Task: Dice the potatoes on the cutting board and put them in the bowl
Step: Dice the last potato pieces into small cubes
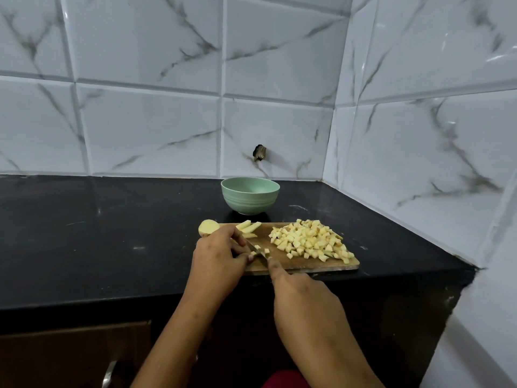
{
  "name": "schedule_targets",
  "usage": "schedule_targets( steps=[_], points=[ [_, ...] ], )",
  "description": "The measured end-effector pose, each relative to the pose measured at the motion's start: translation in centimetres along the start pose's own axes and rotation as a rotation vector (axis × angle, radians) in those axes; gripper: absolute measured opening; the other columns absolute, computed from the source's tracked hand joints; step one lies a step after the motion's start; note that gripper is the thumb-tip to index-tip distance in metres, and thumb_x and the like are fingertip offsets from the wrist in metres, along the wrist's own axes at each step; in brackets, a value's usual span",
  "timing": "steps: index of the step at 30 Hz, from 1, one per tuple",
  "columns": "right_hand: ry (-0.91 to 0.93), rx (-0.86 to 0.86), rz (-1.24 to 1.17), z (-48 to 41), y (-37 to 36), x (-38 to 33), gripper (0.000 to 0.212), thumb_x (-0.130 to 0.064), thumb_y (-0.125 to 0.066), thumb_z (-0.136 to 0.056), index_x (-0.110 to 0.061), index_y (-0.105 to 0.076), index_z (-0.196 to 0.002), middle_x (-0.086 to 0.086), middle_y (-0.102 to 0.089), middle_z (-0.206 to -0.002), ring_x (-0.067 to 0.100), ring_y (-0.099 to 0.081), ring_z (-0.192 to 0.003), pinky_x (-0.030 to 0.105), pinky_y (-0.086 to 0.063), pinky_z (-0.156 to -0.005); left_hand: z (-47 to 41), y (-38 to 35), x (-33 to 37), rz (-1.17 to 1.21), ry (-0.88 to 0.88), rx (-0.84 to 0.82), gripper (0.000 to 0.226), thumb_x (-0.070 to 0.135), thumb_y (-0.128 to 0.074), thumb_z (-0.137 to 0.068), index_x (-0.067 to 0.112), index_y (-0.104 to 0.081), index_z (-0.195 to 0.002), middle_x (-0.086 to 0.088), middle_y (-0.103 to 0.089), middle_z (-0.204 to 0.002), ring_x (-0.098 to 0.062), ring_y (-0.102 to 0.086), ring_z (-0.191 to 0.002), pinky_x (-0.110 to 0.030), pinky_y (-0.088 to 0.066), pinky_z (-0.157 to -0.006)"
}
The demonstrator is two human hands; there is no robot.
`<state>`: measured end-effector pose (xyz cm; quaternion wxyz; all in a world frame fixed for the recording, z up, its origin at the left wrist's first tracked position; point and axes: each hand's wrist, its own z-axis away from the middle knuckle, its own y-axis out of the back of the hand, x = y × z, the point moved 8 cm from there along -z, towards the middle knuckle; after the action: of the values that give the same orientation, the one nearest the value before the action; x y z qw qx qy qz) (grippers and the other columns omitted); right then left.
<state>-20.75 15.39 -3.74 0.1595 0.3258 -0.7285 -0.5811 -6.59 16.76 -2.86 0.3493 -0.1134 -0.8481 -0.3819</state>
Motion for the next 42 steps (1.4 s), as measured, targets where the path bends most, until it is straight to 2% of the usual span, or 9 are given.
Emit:
schedule_targets(
  steps=[6, 13, 18, 24, 31, 34, 37, 39, 42],
  points=[
    [0.027, 0.115, -0.093, -0.3, 1.5, 0.7, 0.062, -0.015, -0.043, -0.100, -0.031, -0.015, -0.152, -0.003, -0.053, -0.091, 0.009, -0.046, -0.069, 0.020, -0.031, -0.049, 0.0, 0.4, -0.2, 0.012, 0.014, 0.026, 0.030, 0.019, -0.081, -0.072, 0.022, -0.052, -0.081, 0.012, -0.065, -0.063, 0.001, -0.056, -0.075, 0.000, -0.032, -0.060],
    [0.027, 0.036, -0.054, -0.2, 0.2, -0.4, 0.059, -0.011, -0.038, -0.101, -0.027, -0.014, -0.152, 0.004, -0.061, -0.113, 0.020, -0.061, -0.098, 0.028, -0.042, -0.067, 0.2, 0.0, 0.3, -0.010, -0.021, 0.053, 0.029, 0.007, -0.075, -0.075, 0.023, -0.050, -0.077, 0.009, -0.065, -0.073, -0.004, -0.063, -0.078, -0.019, -0.048, -0.070],
    [0.045, 0.114, -0.076, -1.2, 0.8, -0.1, 0.054, -0.011, -0.043, -0.099, -0.027, -0.028, -0.148, 0.003, -0.063, -0.105, 0.019, -0.061, -0.090, 0.027, -0.039, -0.059, 0.4, 0.4, 0.4, -0.017, 0.001, 0.098, 0.036, 0.013, -0.079, -0.071, 0.022, -0.045, -0.076, 0.010, -0.059, -0.071, -0.011, -0.059, -0.076, -0.026, -0.044, -0.067],
    [0.092, 0.131, -0.113, 0.1, 1.0, 0.2, 0.052, -0.017, -0.039, -0.102, -0.031, -0.023, -0.149, -0.002, -0.062, -0.105, 0.013, -0.058, -0.085, 0.017, -0.027, -0.049, -0.4, 0.1, 0.0, -0.019, 0.004, 0.045, 0.042, 0.010, -0.077, -0.072, 0.027, -0.039, -0.074, 0.010, -0.061, -0.065, -0.004, -0.055, -0.071, -0.010, -0.034, -0.058],
    [0.055, 0.056, -0.050, -0.9, -0.1, 0.1, 0.053, -0.013, -0.043, -0.099, -0.025, -0.025, -0.147, 0.002, -0.062, -0.104, 0.019, -0.061, -0.091, 0.028, -0.041, -0.062, -0.3, 0.2, 0.9, -0.110, -0.018, 0.055, 0.026, 0.009, -0.065, -0.081, 0.019, -0.043, -0.088, 0.008, -0.060, -0.072, 0.001, -0.043, -0.067, -0.007, -0.036, -0.058],
    [0.016, 0.120, -0.072, -1.3, 0.5, 1.6, 0.050, -0.015, -0.041, -0.100, -0.029, -0.030, -0.147, -0.002, -0.058, -0.096, 0.015, -0.056, -0.083, 0.026, -0.041, -0.058, -0.7, -0.1, 1.0, -0.121, -0.014, 0.054, 0.029, 0.013, -0.069, -0.079, 0.018, -0.042, -0.090, 0.008, -0.058, -0.071, -0.004, -0.050, -0.070, -0.013, -0.032, -0.053],
    [-0.058, 0.129, -0.222, -2.0, 1.1, 4.4, 0.041, -0.022, -0.038, -0.102, -0.032, -0.041, -0.142, -0.005, -0.061, -0.102, 0.007, -0.055, -0.079, 0.024, -0.048, -0.065, -1.9, -1.3, 1.2, -0.163, -0.034, 0.014, 0.032, 0.016, -0.071, -0.078, 0.019, -0.042, -0.092, 0.007, -0.067, -0.077, -0.014, -0.061, -0.083, -0.028, -0.046, -0.069],
    [-0.093, 0.088, -0.386, -2.5, 1.4, 6.0, 0.037, -0.026, -0.039, -0.103, -0.032, -0.048, -0.138, -0.007, -0.063, -0.104, 0.003, -0.052, -0.069, 0.018, -0.044, -0.058, -2.9, -2.3, 1.8, -0.224, -0.066, -0.020, 0.032, 0.022, -0.071, -0.080, 0.021, -0.043, -0.096, 0.007, -0.069, -0.083, -0.014, -0.061, -0.087, -0.037, -0.050, -0.077],
    [-0.133, 0.063, -0.529, -2.9, 2.1, 7.8, 0.034, -0.027, -0.043, -0.102, -0.032, -0.054, -0.133, -0.010, -0.059, -0.083, 0.004, -0.048, -0.058, 0.017, -0.036, -0.049, -4.1, -3.9, 2.9, -0.277, -0.147, -0.123, 0.027, 0.020, -0.064, -0.083, 0.022, -0.045, -0.102, 0.004, -0.069, -0.095, -0.019, -0.060, -0.095, -0.041, -0.049, -0.082]
  ],
)
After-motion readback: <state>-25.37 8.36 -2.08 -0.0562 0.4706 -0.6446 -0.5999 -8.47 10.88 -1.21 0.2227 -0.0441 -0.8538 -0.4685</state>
